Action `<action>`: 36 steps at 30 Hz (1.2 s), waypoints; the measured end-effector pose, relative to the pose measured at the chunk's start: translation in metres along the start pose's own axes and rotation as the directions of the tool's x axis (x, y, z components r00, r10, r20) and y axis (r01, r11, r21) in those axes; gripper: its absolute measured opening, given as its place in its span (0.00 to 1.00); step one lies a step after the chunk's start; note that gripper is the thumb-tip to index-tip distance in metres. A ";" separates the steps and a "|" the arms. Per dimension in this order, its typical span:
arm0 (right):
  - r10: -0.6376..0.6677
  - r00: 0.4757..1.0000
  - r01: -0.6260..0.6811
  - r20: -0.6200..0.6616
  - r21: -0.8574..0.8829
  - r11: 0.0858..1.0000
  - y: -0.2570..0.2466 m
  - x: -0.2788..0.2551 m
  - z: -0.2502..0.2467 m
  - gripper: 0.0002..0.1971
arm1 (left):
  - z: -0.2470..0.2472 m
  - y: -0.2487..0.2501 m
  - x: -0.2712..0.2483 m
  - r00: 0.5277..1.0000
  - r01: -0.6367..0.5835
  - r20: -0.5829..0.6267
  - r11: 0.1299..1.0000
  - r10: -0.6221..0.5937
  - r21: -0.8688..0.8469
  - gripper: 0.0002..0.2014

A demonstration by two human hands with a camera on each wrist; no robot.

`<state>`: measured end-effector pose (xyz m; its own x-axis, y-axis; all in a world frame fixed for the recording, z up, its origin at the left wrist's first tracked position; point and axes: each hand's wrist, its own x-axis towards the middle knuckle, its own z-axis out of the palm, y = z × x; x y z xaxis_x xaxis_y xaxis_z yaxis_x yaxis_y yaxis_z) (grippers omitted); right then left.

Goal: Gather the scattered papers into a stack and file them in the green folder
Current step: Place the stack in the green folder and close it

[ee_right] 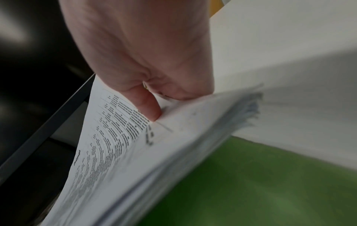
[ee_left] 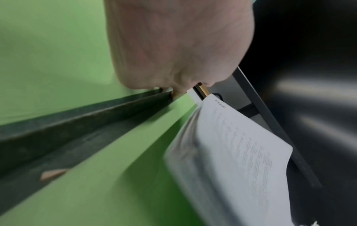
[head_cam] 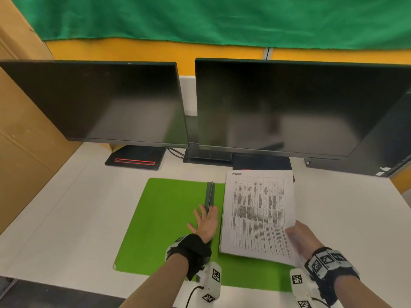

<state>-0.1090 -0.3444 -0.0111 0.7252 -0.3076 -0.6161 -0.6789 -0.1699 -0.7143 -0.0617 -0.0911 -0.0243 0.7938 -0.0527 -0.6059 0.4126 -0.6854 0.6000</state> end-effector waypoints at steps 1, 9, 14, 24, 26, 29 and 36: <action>-0.002 1.000 0.002 0.014 -0.001 1.000 -0.001 -0.002 0.002 0.11 | -0.003 0.000 -0.001 1.000 0.011 0.013 1.000 -0.011 -0.022 0.33; 0.061 0.998 -0.061 0.001 -0.032 0.998 0.010 0.007 0.028 0.19 | 0.002 -0.003 0.014 0.999 0.042 0.015 0.998 -0.042 -0.053 0.36; 0.083 0.997 -0.083 -0.010 -0.078 0.993 0.018 0.012 0.027 0.21 | -0.016 -0.014 0.003 0.972 -0.121 -0.200 0.992 0.126 0.035 0.32; 0.135 0.991 -0.134 0.006 -0.068 0.989 0.014 0.003 0.025 0.13 | -0.112 -0.127 0.005 0.673 0.485 -0.643 0.875 -0.366 0.009 0.51; 0.115 0.993 -0.115 0.001 -0.059 0.992 0.017 0.005 0.027 0.14 | -0.118 -0.129 0.009 0.675 0.484 -0.655 0.874 -0.340 0.045 0.51; 0.099 0.995 -0.099 -0.006 -0.059 0.993 0.022 0.007 0.028 0.15 | -0.124 -0.131 0.014 0.678 0.474 -0.649 0.880 -0.345 0.026 0.51; 0.097 0.995 -0.097 -0.005 -0.109 0.989 0.018 0.002 0.032 0.17 | -0.137 -0.129 0.016 0.731 0.517 -0.566 0.851 -0.381 0.094 0.52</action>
<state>-0.1159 -0.3182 -0.0360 0.6550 -0.3273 -0.6811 -0.7548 -0.2404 -0.6104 -0.0408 0.0960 -0.0402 0.6759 0.6336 -0.3765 0.7191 -0.6788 0.1486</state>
